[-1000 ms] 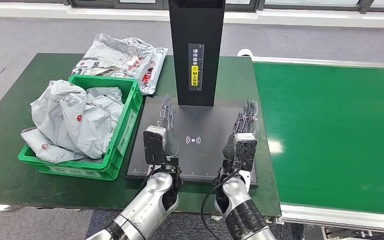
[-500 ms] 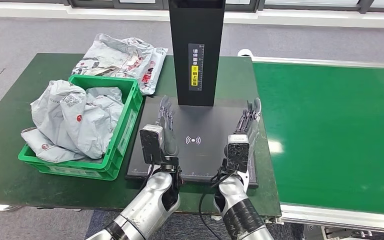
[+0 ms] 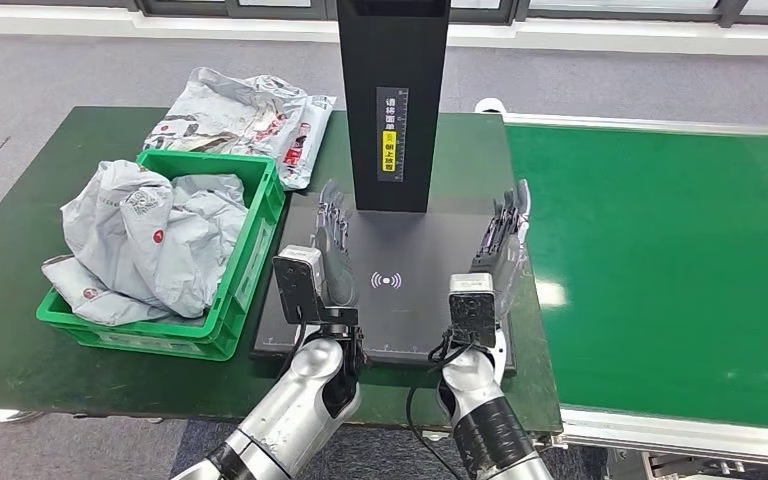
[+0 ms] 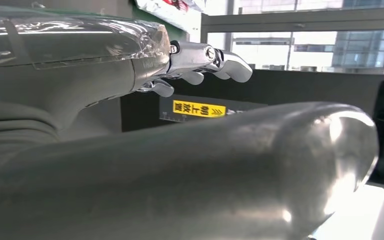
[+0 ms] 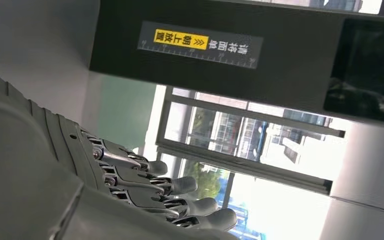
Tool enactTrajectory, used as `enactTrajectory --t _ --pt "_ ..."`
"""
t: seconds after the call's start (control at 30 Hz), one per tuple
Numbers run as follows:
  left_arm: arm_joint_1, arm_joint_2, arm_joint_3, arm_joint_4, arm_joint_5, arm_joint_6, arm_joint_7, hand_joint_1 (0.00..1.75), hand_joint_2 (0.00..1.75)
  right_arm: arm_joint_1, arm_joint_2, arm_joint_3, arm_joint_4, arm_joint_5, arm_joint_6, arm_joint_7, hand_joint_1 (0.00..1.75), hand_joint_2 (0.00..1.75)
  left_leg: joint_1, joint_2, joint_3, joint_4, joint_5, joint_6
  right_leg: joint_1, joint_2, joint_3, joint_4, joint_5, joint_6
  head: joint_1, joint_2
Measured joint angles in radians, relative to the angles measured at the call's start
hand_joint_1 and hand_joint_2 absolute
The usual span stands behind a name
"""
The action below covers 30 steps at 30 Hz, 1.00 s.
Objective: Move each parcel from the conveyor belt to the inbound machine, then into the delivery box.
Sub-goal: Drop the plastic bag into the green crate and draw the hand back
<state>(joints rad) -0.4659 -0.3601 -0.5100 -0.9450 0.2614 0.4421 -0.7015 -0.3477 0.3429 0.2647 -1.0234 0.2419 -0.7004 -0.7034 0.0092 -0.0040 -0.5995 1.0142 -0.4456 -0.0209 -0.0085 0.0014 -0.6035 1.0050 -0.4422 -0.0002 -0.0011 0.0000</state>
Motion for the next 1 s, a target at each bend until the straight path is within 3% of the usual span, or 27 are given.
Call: enactTrajectory --t 1.0 --pt "0.002 0.000 0.000 -0.027 -0.034 -0.012 0.000 0.00 0.00 0.002 0.000 -0.002 -0.025 0.015 0.000 0.000 0.00 0.00 0.000 0.000 0.000 0.000 0.000 0.000 0.000 0.000 0.000 0.000 0.000 0.000 0.000 0.000"
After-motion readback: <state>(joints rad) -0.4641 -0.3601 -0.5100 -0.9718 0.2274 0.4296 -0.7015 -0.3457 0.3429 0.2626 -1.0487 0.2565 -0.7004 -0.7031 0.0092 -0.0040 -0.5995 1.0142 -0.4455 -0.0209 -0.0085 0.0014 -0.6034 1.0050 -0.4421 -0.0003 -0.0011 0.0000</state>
